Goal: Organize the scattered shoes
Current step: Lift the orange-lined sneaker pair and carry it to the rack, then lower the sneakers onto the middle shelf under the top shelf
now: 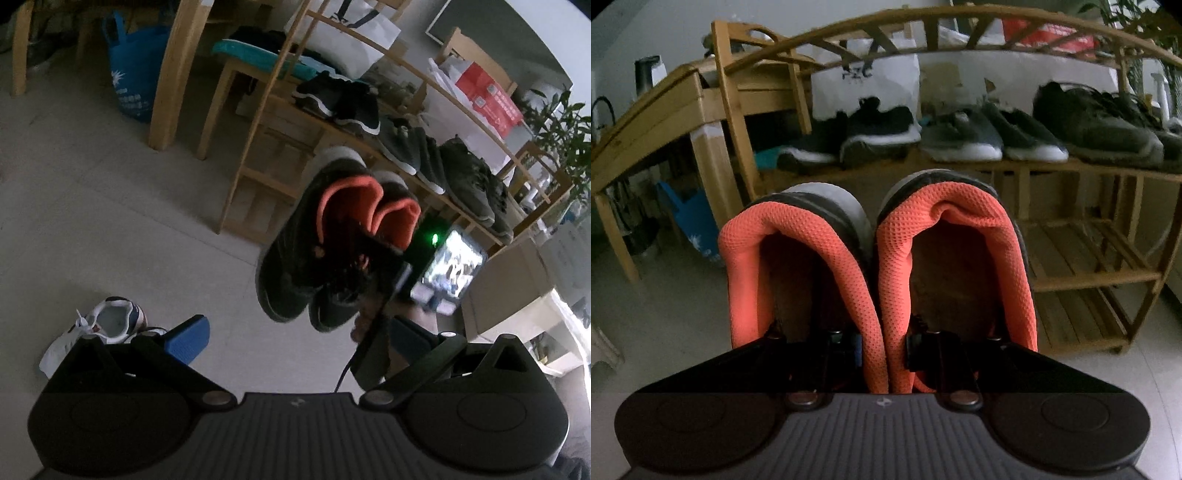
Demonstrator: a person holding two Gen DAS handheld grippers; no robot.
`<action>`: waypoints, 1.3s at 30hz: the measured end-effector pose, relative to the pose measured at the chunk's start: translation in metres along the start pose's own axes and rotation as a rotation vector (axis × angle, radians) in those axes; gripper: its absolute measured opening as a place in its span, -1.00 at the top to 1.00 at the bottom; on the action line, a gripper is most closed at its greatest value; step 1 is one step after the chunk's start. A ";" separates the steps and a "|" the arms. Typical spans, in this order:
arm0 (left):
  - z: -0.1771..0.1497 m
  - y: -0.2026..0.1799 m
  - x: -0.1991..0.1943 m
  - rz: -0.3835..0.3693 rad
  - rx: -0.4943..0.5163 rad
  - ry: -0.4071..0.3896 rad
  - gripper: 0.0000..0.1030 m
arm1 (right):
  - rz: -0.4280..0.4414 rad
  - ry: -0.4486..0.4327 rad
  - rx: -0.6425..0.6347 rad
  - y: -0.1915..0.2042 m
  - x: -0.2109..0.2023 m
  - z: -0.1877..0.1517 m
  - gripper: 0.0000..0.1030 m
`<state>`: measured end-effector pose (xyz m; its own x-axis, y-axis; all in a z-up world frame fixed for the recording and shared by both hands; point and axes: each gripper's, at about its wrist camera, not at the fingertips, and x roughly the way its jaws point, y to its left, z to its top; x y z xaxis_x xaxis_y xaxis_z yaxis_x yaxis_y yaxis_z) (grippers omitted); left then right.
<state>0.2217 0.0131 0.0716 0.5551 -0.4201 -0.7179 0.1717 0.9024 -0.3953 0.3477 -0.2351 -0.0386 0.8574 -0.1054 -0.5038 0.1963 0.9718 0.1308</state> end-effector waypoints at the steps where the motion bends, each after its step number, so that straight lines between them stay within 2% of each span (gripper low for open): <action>1: 0.000 0.002 0.002 0.003 -0.003 0.003 -1.00 | 0.003 -0.001 0.003 0.002 0.003 0.002 0.62; 11: -0.001 0.014 0.005 -0.015 -0.036 0.042 -1.00 | 0.011 0.053 0.034 0.019 0.054 -0.022 0.63; 19: -0.002 0.028 0.015 -0.027 -0.063 0.100 -1.00 | -0.031 0.048 0.068 0.030 0.121 0.001 0.63; 26: 0.001 0.031 0.015 -0.058 -0.085 0.099 -1.00 | -0.084 -0.014 0.051 0.035 0.170 0.031 0.63; 35: 0.002 0.035 0.016 -0.077 -0.110 0.104 -1.00 | -0.091 -0.101 -0.033 0.051 0.207 0.040 0.63; 39: 0.002 0.039 0.019 -0.068 -0.113 0.107 -1.00 | -0.114 -0.129 -0.022 0.049 0.224 0.044 0.63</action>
<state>0.2408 0.0402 0.0440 0.4539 -0.4935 -0.7419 0.1104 0.8573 -0.5028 0.5705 -0.2199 -0.1078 0.8846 -0.2397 -0.4001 0.2864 0.9562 0.0602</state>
